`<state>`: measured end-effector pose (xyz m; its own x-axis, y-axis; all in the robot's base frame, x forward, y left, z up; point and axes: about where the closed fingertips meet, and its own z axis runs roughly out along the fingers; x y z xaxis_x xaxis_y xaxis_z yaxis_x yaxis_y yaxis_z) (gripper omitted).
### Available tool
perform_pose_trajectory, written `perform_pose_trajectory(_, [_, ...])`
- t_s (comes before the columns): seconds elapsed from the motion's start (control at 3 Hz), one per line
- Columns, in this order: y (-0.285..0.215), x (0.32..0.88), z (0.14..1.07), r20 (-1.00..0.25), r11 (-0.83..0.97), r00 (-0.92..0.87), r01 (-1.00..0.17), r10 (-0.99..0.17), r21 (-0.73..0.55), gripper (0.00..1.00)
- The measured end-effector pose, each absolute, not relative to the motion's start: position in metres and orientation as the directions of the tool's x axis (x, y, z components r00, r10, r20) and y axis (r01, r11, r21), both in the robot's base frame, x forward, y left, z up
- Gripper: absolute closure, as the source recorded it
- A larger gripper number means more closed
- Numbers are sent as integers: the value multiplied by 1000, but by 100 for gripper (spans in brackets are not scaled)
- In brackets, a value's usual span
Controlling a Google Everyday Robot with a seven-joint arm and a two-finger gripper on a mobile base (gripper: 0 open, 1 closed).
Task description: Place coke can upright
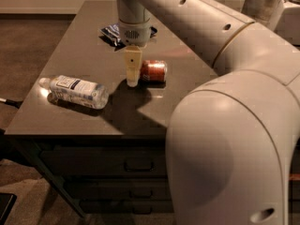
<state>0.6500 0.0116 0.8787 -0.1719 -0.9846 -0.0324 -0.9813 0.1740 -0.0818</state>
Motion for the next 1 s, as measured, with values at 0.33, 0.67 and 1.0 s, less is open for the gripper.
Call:
perform_pose_trajectory(0.33, [11,654,863,-21,188,-187,-980,-982,-58,0])
perform_pose_trajectory(0.67, [10,653,857,-56,185,-184,-982,-981,-24,21])
perform_pose_trajectory(1.0, [10,648,864,-136,167,-168,-986,-976,15,44])
